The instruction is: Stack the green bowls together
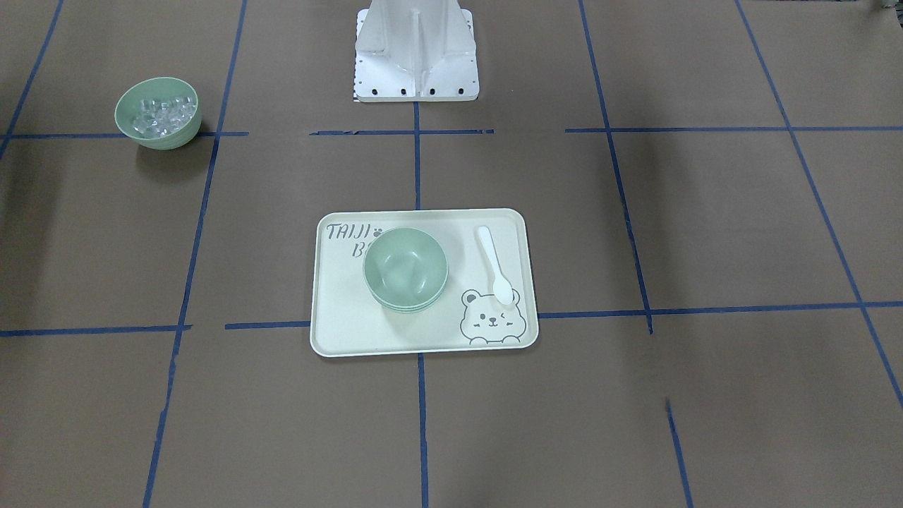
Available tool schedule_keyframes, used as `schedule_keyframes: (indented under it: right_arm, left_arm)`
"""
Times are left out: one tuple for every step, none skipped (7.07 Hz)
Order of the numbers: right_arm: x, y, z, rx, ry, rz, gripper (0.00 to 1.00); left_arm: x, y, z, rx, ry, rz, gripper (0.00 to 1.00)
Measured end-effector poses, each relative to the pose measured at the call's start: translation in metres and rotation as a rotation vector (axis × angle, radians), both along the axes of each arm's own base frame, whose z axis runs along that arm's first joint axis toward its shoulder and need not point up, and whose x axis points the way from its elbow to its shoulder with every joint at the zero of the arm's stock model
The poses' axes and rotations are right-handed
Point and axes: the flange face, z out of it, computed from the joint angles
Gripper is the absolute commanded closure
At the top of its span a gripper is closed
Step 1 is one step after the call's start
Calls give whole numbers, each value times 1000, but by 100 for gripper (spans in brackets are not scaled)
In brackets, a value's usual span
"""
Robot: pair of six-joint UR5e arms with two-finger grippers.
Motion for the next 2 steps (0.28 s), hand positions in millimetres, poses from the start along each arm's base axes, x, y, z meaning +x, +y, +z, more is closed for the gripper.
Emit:
schedule_keyframes:
  right_arm:
    - [0, 2, 2, -10, 0, 7, 0]
    - [1, 3, 3, -16, 0, 11, 0]
  left_arm:
    - [0, 0, -1, 2, 2, 1, 0]
    - [1, -1, -1, 5, 3, 3, 0]
